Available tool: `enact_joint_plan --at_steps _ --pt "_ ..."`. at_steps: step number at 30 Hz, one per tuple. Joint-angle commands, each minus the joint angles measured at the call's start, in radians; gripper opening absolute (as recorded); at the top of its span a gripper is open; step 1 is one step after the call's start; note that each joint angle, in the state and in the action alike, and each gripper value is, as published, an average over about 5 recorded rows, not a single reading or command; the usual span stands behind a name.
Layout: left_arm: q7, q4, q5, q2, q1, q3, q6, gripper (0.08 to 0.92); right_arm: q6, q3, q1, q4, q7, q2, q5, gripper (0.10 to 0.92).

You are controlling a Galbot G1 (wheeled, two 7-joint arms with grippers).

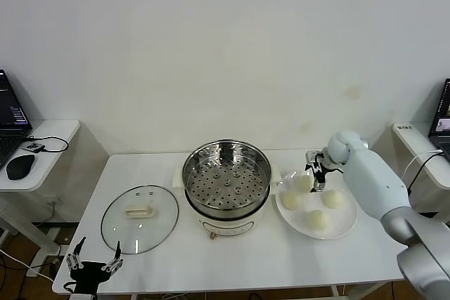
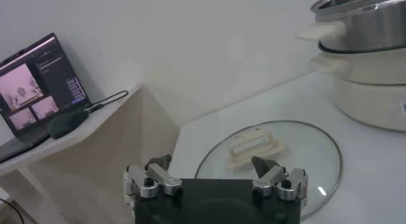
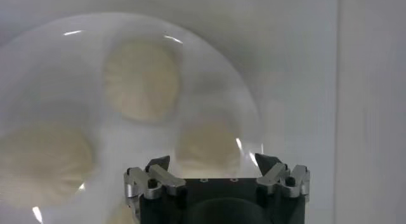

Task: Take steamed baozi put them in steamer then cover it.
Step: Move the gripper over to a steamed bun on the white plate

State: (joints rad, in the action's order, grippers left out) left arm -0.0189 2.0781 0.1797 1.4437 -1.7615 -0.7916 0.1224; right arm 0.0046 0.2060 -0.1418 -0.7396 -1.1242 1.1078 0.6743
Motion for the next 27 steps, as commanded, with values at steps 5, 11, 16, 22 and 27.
enact_joint_plan --at_steps 5,11,16,22,27 --pt "-0.001 -0.010 0.001 0.000 0.004 0.002 0.000 0.823 0.001 -0.003 0.008 0.052 0.007 0.025 0.022 0.821" --pt "-0.002 -0.013 0.001 0.001 0.008 0.005 0.001 0.823 -0.005 -0.003 0.010 0.056 -0.009 0.015 0.021 0.773" --pt "-0.003 -0.021 0.002 0.002 0.013 0.008 0.002 0.823 -0.008 -0.009 0.009 0.073 -0.004 0.019 0.021 0.701" --pt "-0.002 -0.026 0.004 0.004 0.018 0.010 0.002 0.823 -0.010 -0.022 0.013 0.089 0.007 0.022 0.010 0.534" --pt "-0.002 -0.027 0.004 0.004 0.020 0.011 0.002 0.823 -0.016 -0.024 0.022 0.072 0.009 0.009 -0.023 0.457"
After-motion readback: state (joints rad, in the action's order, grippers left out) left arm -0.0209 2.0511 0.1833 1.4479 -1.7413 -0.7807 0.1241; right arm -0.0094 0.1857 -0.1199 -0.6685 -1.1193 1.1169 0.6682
